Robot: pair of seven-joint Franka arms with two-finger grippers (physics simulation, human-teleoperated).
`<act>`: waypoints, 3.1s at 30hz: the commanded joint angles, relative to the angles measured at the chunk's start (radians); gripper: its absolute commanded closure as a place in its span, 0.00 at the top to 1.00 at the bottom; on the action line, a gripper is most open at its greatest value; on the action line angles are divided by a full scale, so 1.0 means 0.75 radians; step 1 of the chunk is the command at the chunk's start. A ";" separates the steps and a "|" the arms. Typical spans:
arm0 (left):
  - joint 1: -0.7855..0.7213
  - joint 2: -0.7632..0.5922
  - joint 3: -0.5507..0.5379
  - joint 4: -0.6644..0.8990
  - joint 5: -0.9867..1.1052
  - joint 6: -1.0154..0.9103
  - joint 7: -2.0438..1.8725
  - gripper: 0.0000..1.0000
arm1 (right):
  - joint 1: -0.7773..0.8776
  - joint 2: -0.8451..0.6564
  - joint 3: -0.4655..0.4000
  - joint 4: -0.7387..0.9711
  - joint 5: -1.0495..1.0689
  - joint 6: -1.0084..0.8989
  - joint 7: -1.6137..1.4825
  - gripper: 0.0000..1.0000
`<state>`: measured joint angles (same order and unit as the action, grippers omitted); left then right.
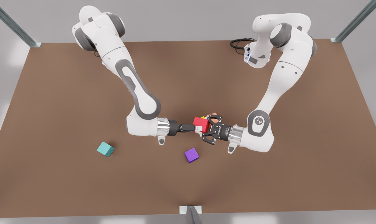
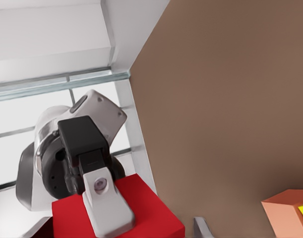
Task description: Pick up red wooden cube and pass to hand red wooden cube and place in blue wooden cube
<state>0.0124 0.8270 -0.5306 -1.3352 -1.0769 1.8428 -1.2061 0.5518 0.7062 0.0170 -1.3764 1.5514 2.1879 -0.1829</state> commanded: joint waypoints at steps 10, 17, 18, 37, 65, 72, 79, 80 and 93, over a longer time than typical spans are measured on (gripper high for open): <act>0.000 -0.002 -0.002 0.001 -0.004 0.003 -0.010 0.55 | 0.011 -0.015 0.002 0.001 -0.003 -0.021 -0.010 0.97; 0.000 -0.002 -0.002 0.001 -0.004 0.003 -0.006 0.55 | 0.019 -0.009 0.002 0.005 -0.005 -0.021 -0.022 0.87; 0.000 -0.002 0.000 0.001 -0.004 0.003 -0.006 0.55 | 0.023 -0.007 0.002 0.013 -0.005 -0.021 -0.022 0.87; 0.012 -0.002 0.000 0.001 -0.002 -0.015 -0.008 0.55 | 0.025 0.001 0.004 0.035 -0.001 -0.039 -0.028 0.49; 0.309 -0.006 0.002 0.148 0.462 -0.494 -0.008 1.00 | -0.220 -0.040 -0.004 0.017 -0.215 -0.373 -0.038 0.46; 0.298 -0.262 -0.217 0.455 2.121 -0.956 1.309 1.00 | -0.543 -0.038 -0.019 0.078 -1.097 -0.800 -0.022 0.45; -0.135 -0.741 0.450 -0.060 1.589 -0.524 1.582 1.00 | -0.586 -0.068 -0.166 0.223 -1.618 -0.852 -0.026 0.44; -0.135 -0.733 0.437 -0.058 1.585 -0.520 1.588 1.00 | -0.582 -0.068 -0.203 0.226 -1.651 -0.841 -0.024 0.44; -0.151 -0.645 0.380 -0.058 1.581 -0.524 1.580 1.00 | -0.519 0.001 -0.235 0.107 -1.872 -0.387 0.131 0.43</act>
<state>-0.1019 0.3406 -0.2455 -1.3794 0.1126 1.4482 -0.3317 0.1620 0.7077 -0.1606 -1.2848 0.1739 1.8262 -0.1871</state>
